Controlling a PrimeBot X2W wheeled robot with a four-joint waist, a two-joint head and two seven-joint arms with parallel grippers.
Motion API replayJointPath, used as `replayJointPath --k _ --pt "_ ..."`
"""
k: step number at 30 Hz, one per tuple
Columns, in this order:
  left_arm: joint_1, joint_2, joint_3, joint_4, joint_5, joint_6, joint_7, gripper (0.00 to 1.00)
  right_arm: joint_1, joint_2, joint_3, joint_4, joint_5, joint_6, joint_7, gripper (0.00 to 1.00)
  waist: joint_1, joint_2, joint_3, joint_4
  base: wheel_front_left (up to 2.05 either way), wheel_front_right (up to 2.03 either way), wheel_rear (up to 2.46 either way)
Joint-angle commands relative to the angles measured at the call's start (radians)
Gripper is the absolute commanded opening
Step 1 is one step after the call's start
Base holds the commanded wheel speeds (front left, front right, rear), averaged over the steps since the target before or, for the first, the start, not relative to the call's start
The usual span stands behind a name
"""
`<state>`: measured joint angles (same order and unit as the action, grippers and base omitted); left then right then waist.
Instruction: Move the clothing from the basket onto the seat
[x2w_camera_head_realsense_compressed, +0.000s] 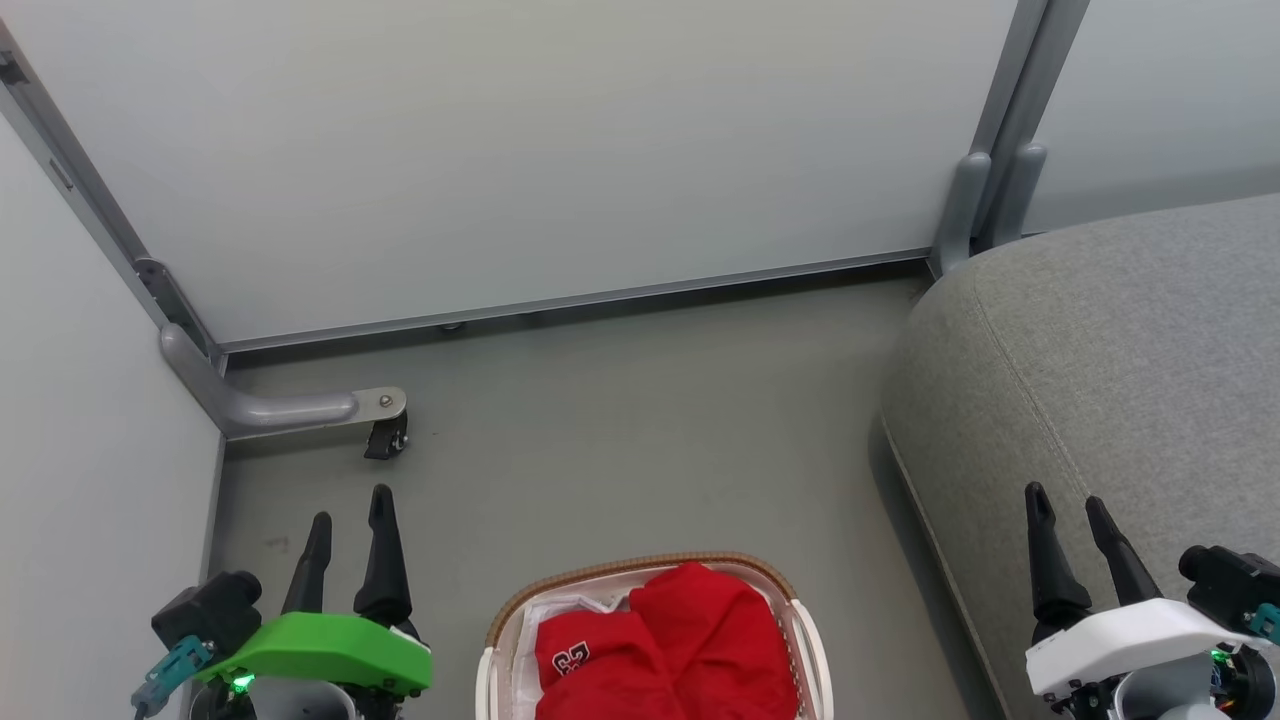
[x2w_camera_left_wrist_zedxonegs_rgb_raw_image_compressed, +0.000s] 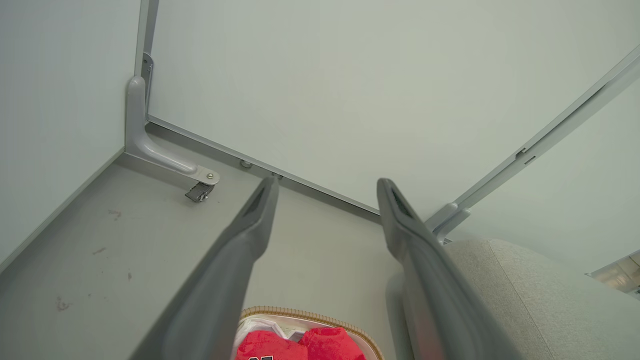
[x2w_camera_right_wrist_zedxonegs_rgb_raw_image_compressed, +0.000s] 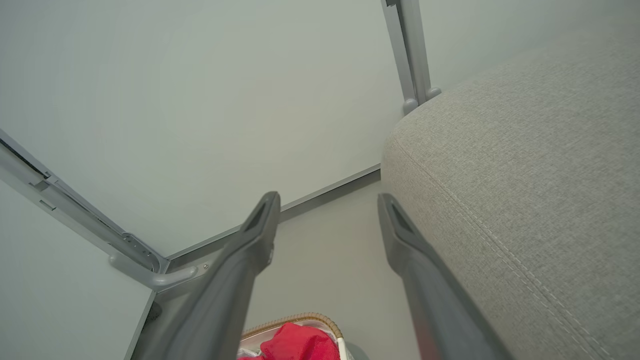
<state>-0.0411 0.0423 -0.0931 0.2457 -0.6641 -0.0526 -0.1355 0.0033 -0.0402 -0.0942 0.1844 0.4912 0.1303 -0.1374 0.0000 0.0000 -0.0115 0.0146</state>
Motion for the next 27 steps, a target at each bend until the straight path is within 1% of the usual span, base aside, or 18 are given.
replayJointPath --k 1,17,27 --pt "0.006 0.007 -0.004 -0.004 0.034 0.003 -0.012 1.00 0.004 -0.007 -0.002 -0.005 -0.037 0.000 -0.010 1.00 0.0000 0.0000 0.000 0.001 0.00 0.00 0.00" --pt "0.017 0.009 -0.026 0.020 0.165 0.016 -0.051 1.00 0.017 -0.009 0.001 -0.003 -0.210 0.000 -0.050 1.00 0.0000 0.0000 -0.002 0.003 0.00 0.00 0.00" --pt "0.021 0.009 -0.032 0.028 0.232 0.015 -0.072 1.00 0.022 -0.010 0.000 -0.005 -0.304 0.000 -0.071 1.00 0.0000 0.0000 -0.003 0.006 0.00 0.00 0.00"
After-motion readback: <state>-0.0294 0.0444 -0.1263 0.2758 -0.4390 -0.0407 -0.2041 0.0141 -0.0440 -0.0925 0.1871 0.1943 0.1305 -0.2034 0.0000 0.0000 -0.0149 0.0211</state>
